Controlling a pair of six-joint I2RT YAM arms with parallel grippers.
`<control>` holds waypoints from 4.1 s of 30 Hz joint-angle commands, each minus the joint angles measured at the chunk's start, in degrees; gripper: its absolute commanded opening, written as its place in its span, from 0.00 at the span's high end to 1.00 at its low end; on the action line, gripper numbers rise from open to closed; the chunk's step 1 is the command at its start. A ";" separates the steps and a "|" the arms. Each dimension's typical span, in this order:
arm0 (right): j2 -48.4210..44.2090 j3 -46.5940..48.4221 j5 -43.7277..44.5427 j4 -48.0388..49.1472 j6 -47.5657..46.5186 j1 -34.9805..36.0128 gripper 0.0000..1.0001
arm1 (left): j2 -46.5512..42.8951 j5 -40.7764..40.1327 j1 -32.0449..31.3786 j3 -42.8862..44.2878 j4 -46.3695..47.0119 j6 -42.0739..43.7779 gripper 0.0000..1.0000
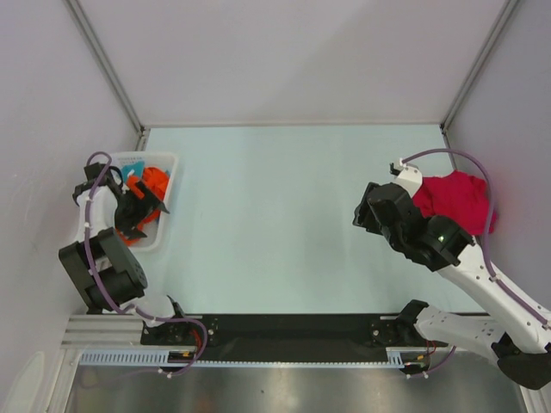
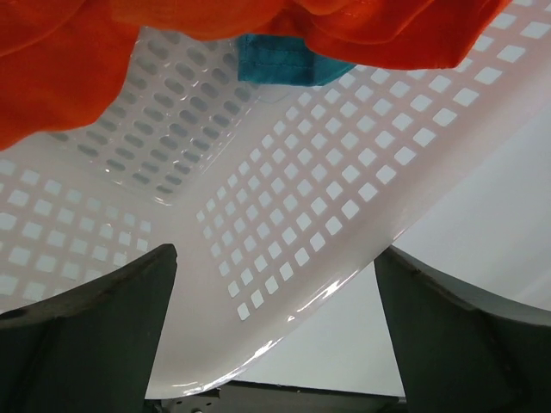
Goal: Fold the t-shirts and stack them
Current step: Grab crumpled tshirt from bin with the left arm
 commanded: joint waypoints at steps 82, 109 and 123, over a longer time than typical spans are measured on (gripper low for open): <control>2.43 1.46 1.41 -4.45 -0.42 -0.37 0.41 | 13.15 -29.40 -8.54 13.70 4.47 -3.57 0.23; 3.31 2.96 1.50 -4.62 -1.57 -0.46 0.41 | 14.56 -23.34 -7.75 12.21 9.92 -0.32 0.78; 3.84 2.87 -0.25 -2.95 -1.48 -0.46 0.41 | 10.43 -21.58 -10.91 23.52 5.00 0.92 1.00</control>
